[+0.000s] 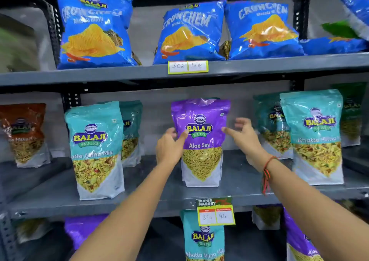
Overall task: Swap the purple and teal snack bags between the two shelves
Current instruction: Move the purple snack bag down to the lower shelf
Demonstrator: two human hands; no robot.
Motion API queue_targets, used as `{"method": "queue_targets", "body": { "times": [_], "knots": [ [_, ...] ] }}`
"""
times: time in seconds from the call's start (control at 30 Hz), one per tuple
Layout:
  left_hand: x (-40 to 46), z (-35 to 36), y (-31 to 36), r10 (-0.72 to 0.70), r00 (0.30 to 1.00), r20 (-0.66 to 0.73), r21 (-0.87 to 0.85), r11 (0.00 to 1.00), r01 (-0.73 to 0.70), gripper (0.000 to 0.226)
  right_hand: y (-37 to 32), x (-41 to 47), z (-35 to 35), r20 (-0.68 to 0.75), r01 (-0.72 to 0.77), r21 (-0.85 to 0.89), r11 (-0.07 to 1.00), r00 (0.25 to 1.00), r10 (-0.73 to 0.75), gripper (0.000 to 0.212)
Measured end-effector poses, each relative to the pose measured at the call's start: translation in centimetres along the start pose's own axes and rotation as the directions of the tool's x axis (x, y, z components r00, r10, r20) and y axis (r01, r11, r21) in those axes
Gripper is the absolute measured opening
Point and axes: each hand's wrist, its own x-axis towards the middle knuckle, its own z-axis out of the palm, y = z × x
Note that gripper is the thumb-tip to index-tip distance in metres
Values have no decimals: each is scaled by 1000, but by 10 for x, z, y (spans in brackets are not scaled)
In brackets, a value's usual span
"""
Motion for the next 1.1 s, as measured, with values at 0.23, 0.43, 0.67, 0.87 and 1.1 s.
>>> {"method": "queue_targets", "body": {
  "times": [0.23, 0.43, 0.67, 0.87, 1.1],
  "knots": [
    [4, 32, -28, -91, 987, -130, -243, 968, 57, 14, 49, 7, 22, 157, -80, 83, 993, 985, 67, 23],
    [-8, 11, -21, -75, 954, -289, -346, 938, -31, 18, 27, -10, 31, 113, -1, 131, 991, 993, -14, 17],
    [-79, -80, -15, -19, 918, -396, -467, 865, -184, 19, -20, -95, 44, 198, 42, 306, 951, 974, -107, 13],
    [-182, -128, -83, -188, 934, -304, -484, 875, 18, 18, 26, -211, 75, 328, 47, 242, 969, 936, -127, 20],
    [-254, -120, -214, -309, 933, -185, -135, 948, 287, 24, 142, -273, 124, 443, -47, -59, 997, 894, 68, 25]
  ]
}}
